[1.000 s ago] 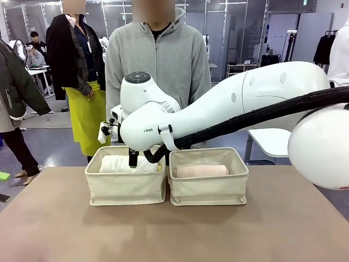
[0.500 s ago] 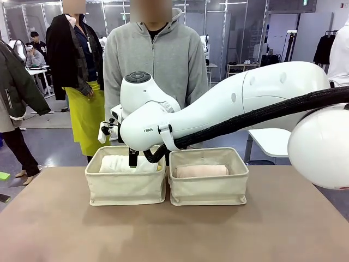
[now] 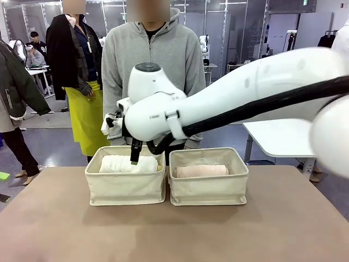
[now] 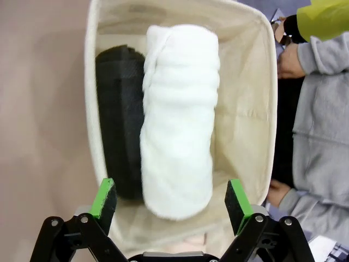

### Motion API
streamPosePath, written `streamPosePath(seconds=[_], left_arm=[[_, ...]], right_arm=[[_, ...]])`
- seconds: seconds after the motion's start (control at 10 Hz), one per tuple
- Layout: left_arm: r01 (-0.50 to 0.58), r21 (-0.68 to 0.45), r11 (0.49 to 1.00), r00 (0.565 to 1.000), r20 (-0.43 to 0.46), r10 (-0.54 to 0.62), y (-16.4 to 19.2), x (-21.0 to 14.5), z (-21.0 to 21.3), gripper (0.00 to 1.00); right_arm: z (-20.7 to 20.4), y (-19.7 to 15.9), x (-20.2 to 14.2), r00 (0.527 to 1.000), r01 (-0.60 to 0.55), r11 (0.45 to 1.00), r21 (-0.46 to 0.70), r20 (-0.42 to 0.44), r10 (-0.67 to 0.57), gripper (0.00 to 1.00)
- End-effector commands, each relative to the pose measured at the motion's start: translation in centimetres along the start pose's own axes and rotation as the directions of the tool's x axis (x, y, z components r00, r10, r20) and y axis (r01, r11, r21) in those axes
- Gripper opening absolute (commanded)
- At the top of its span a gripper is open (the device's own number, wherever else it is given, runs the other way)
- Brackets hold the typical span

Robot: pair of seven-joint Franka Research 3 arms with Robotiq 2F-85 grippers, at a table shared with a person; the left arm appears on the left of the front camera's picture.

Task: Divide the towels into two baskets.
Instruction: Pick up one hotel-folded towel from the bottom of the table and place it in the Fabric basket indicated by the person.

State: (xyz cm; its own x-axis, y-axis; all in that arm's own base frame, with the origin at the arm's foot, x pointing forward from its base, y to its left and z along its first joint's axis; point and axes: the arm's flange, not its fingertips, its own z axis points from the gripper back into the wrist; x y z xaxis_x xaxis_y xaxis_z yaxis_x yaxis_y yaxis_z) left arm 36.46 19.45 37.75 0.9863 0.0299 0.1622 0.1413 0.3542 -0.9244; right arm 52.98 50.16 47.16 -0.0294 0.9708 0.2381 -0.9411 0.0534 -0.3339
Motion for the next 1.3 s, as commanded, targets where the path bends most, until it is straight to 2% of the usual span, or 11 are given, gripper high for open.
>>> streamPosePath(seconds=[0.0, 0.2, 0.3, 0.5, 0.6, 0.7, 0.8, 1.0, 1.2], left_arm=[[0.008, -0.014, 1.000, 1.000, 0.016, -0.008, -0.3, -0.2, 0.0, 0.92], [0.008, -0.014, 1.000, 1.000, 0.016, -0.008, -0.3, -0.2, 0.0, 0.92], [0.008, -0.014, 1.000, 1.000, 0.016, -0.008, -0.3, -0.2, 0.0, 0.92], [0.008, -0.014, 1.000, 1.000, 0.016, -0.008, -0.3, -0.2, 0.0, 0.92], [0.008, -0.014, 1.000, 1.000, 0.016, -0.008, -0.3, -0.2, 0.0, 0.92], [0.008, -0.014, 1.000, 1.000, 0.016, -0.008, -0.3, -0.2, 0.0, 0.92], [0.008, -0.014, 1.000, 1.000, 0.016, -0.008, -0.3, -0.2, 0.0, 0.92], [0.008, -0.014, 1.000, 1.000, 0.016, -0.008, -0.3, -0.2, 0.0, 0.92], [0.008, -0.014, 1.000, 1.000, 0.016, -0.008, -0.3, -0.2, 0.0, 0.92]], right_arm=[[3.5, 4.0, -5.7, 0.997, 0.082, 0.997, -0.005, 0.006, -0.082, 1.00], [6.3, 5.4, -11.6, 0.977, 0.200, 0.978, 0.064, 0.061, -0.203, 1.00], [7.8, 6.0, -14.9, 0.953, 0.276, 0.955, 0.104, 0.101, -0.287, 1.00], [10.1, 6.6, -20.4, 0.871, 0.425, 0.877, 0.223, 0.161, -0.464, 1.00], [11.0, 6.8, -23.2, 0.820, 0.497, 0.819, 0.287, 0.155, -0.552, 1.00], [12.2, 7.1, -26.7, 0.736, 0.541, 0.743, 0.394, 0.207, -0.645, 1.00], [13.1, 7.6, -30.3, 0.650, 0.587, 0.663, 0.465, 0.218, -0.728, 1.00], [14.4, 9.2, -38.9, 0.431, 0.641, 0.456, 0.617, 0.203, -0.879, 1.00], [16.0, 11.5, -46.2, 0.249, 0.636, 0.275, 0.721, 0.145, -0.957, 1.00]])
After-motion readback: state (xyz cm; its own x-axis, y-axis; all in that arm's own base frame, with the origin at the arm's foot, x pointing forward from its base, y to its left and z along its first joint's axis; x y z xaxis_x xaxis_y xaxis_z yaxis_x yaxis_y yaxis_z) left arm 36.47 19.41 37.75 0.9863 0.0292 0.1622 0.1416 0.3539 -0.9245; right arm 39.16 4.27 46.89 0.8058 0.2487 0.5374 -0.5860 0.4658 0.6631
